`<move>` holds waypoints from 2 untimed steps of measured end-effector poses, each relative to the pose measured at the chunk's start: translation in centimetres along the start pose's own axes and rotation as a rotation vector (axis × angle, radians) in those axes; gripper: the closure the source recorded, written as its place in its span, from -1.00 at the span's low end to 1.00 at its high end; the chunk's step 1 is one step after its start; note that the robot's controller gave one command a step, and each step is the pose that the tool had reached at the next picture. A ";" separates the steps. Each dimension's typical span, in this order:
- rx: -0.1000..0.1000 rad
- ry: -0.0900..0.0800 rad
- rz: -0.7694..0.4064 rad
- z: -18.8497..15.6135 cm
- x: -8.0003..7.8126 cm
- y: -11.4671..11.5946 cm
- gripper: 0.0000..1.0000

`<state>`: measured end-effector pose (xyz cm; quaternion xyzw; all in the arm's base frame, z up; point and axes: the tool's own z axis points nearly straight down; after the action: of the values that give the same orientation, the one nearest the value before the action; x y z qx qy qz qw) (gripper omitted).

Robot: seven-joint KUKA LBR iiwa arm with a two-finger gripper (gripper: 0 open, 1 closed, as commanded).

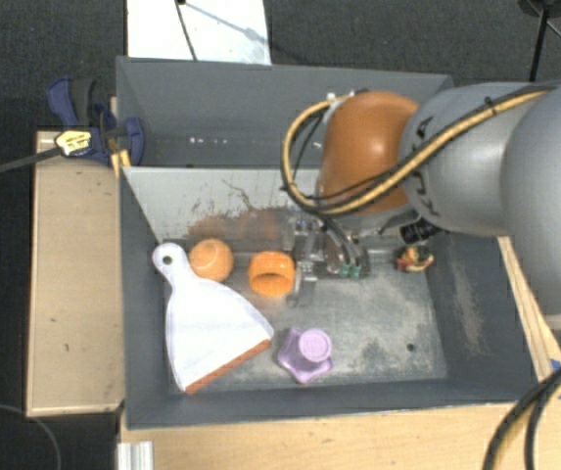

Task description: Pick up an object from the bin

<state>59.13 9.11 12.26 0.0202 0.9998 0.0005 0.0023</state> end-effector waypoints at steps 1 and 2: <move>-0.002 0.003 -0.027 1.7 2.9 2.3 -1.00; 0.000 0.001 0.047 5.1 1.2 1.6 1.00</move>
Offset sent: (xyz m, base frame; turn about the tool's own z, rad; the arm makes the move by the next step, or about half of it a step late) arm -0.0117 0.0159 -0.0519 0.0474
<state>58.03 10.73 7.11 0.0439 0.9990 0.0006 0.0017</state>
